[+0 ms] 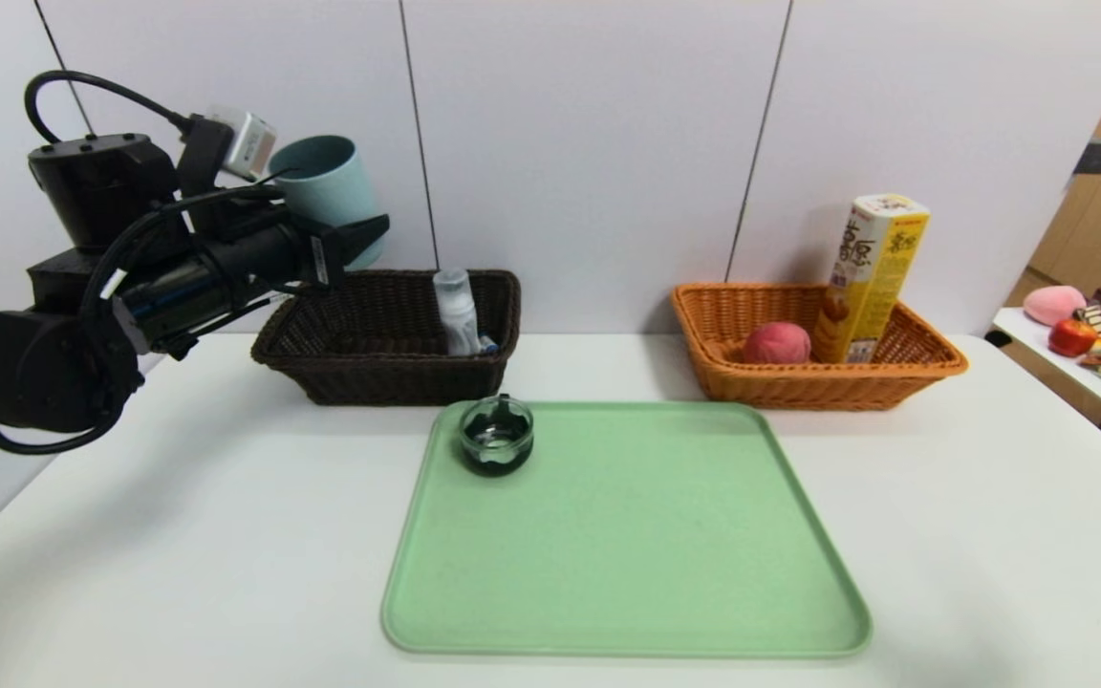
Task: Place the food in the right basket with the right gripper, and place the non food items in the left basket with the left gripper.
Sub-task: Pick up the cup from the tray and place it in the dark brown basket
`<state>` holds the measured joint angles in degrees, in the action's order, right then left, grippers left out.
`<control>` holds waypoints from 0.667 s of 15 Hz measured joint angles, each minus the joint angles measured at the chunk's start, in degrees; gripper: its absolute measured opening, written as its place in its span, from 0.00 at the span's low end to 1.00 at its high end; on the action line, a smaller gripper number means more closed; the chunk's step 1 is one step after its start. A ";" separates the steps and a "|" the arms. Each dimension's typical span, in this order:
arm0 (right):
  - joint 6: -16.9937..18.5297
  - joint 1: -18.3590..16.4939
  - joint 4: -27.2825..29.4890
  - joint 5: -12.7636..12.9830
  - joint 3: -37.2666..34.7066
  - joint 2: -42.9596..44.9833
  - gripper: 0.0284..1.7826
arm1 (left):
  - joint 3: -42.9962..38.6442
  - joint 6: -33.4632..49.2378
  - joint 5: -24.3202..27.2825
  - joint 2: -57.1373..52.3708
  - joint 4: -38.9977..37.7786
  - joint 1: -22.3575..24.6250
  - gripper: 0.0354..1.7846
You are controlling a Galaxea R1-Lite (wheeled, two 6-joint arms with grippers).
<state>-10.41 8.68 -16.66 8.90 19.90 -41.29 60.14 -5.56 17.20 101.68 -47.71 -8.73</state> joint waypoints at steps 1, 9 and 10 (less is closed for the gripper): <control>0.57 -0.02 -0.01 0.05 0.00 0.15 0.95 | 2.90 -1.11 0.16 2.40 2.99 1.73 0.63; 1.01 -0.09 -0.01 -0.02 0.00 0.96 0.95 | 7.95 -4.35 0.02 13.81 5.88 5.81 0.72; 0.99 -0.09 -0.01 -0.04 0.00 0.96 0.95 | 7.94 -4.52 0.00 14.08 5.85 5.95 0.75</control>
<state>-9.42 8.59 -16.68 8.86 19.90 -40.33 68.07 -10.08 17.20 115.76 -41.86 -2.78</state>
